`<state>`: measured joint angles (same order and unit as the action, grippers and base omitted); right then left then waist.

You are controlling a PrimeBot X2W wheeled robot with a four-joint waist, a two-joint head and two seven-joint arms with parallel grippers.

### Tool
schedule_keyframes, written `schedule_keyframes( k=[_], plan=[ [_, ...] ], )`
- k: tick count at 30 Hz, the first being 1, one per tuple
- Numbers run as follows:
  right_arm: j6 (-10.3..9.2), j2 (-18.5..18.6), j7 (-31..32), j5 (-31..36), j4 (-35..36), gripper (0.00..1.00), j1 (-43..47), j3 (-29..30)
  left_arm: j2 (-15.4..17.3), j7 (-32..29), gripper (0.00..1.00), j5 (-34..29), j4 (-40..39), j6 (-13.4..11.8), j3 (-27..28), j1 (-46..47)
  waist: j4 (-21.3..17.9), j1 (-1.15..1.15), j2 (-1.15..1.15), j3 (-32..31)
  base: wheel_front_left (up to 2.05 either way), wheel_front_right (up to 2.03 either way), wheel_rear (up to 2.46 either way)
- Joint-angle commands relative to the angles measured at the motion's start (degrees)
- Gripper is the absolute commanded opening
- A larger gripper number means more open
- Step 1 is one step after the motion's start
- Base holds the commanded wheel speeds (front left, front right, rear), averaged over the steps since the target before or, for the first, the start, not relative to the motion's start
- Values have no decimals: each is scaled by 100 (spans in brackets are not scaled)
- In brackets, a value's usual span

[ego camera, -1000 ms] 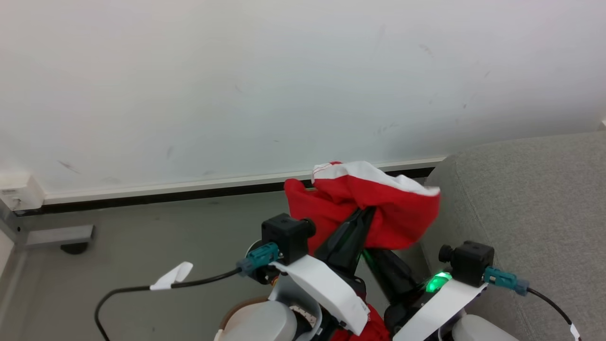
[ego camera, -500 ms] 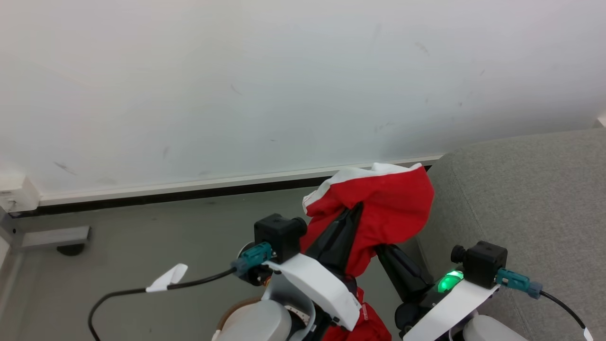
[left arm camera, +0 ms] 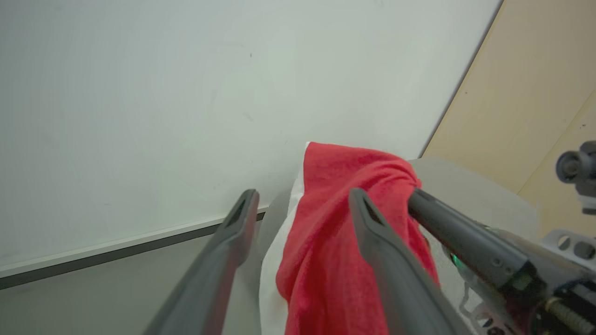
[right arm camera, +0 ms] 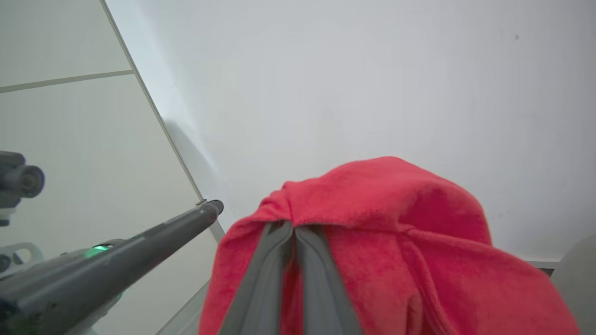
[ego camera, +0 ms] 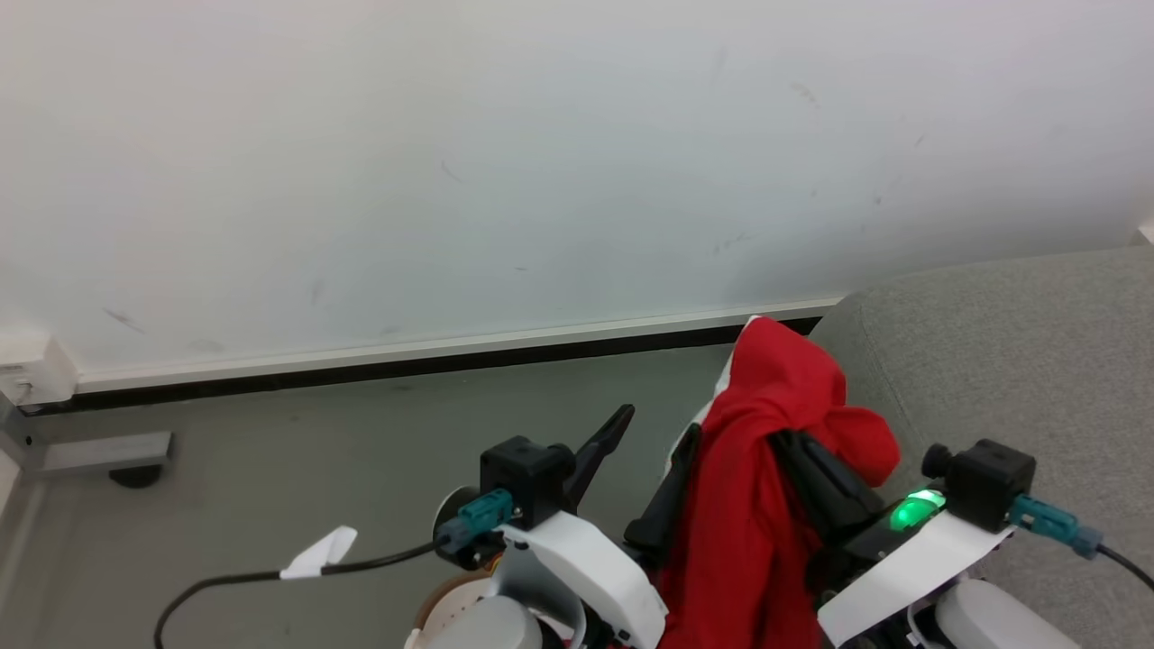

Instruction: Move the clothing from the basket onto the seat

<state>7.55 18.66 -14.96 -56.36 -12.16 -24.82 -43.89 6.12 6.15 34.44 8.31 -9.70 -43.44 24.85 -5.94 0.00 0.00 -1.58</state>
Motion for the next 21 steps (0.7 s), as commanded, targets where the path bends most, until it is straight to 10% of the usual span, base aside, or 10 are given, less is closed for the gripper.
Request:
schedule_keyframes(
  k=[1,21],
  plan=[
    [-12,94,-20,70,54,0,69,106,58,69,100,-57,28,-17,-12,-84,-17,0,0,1,0,0,0],
    [-12,579,-20,208,419,0,140,683,145,152,100,-36,198,56,-151,-162,-866,0,0,85,0,0,0]
  ],
)
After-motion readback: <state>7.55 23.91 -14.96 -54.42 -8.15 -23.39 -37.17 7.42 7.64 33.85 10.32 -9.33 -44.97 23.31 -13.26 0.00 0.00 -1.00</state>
